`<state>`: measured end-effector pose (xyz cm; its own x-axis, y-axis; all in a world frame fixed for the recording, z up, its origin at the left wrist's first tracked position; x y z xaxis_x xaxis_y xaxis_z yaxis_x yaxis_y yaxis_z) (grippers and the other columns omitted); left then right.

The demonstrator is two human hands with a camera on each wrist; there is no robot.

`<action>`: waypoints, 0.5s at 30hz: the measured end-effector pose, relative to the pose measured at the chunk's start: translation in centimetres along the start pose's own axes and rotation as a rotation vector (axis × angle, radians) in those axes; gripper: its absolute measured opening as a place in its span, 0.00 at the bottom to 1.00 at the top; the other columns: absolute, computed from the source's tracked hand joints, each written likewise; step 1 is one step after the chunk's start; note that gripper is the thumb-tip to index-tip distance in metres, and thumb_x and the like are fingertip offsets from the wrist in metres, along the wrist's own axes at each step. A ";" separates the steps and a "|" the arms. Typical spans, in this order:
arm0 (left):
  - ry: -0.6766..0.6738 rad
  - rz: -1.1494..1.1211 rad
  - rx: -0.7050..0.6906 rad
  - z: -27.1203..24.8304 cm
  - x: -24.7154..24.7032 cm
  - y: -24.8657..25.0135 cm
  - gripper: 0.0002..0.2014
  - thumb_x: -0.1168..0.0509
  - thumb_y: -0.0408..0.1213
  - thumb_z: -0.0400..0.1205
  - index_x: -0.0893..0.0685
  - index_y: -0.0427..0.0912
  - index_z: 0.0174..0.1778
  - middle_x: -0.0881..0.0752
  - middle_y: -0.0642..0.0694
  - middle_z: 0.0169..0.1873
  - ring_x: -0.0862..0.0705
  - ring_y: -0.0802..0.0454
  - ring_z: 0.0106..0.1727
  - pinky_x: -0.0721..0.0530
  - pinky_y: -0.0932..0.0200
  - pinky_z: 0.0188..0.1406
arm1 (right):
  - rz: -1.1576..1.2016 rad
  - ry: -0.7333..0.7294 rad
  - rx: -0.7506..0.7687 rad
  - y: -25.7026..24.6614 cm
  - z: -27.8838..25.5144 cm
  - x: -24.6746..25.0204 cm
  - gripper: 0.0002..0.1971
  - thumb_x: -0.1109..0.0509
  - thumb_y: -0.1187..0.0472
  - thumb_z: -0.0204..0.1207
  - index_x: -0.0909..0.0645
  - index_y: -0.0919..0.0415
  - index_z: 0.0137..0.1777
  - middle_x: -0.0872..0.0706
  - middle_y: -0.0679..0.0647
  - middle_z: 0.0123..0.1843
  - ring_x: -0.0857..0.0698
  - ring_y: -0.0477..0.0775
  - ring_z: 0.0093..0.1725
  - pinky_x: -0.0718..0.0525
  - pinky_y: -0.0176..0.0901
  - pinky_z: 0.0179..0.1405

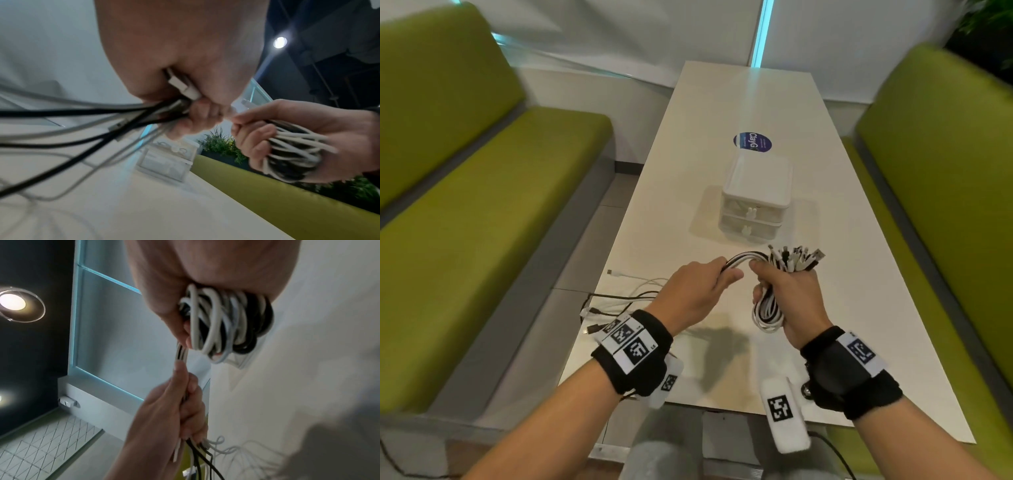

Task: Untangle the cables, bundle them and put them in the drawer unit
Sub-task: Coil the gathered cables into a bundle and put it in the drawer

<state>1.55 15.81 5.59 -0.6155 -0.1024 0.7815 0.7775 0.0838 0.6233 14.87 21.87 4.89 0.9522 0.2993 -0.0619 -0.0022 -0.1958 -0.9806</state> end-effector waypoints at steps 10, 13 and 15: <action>-0.076 -0.102 0.031 -0.7 -1.9 1.1 0.21 0.57 0.57 0.89 0.29 0.46 0.44 0.24 0.52 0.28 0.24 0.47 0.32 0.32 0.51 0.34 | -0.033 -0.021 0.059 0.2 -0.1 -1.1 0.08 0.23 0.62 0.74 0.15 0.68 0.40 0.16 0.57 0.30 0.18 0.55 0.30 0.20 0.49 0.35; -0.031 -0.292 0.117 -1.0 -1.6 0.1 0.23 0.57 0.58 0.89 0.29 0.49 0.36 0.23 0.50 0.27 0.25 0.49 0.30 0.28 0.50 0.35 | -0.051 -0.088 0.081 -0.5 -0.5 -1.5 0.07 0.25 0.61 0.76 0.16 0.58 0.37 0.17 0.52 0.28 0.19 0.57 0.27 0.22 0.49 0.32; -0.043 -0.211 0.116 -1.1 -1.7 0.6 0.23 0.58 0.57 0.89 0.29 0.49 0.37 0.20 0.48 0.29 0.22 0.46 0.32 0.24 0.47 0.39 | -0.076 -0.080 0.119 -1.0 -0.7 -1.6 0.08 0.24 0.58 0.75 0.16 0.61 0.39 0.15 0.51 0.28 0.18 0.54 0.28 0.21 0.45 0.31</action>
<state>3.22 14.95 4.59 -0.7694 -0.0878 0.6327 0.6128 0.1784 0.7699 13.53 20.91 6.10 0.9234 0.3838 0.0034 0.0283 -0.0592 -0.9978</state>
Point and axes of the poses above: each hand's wrist, its own z-axis towards the middle knuckle, its own x-axis out of the back of the hand, y = z × x, the point moved 8 cm from there along z, towards the middle knuckle
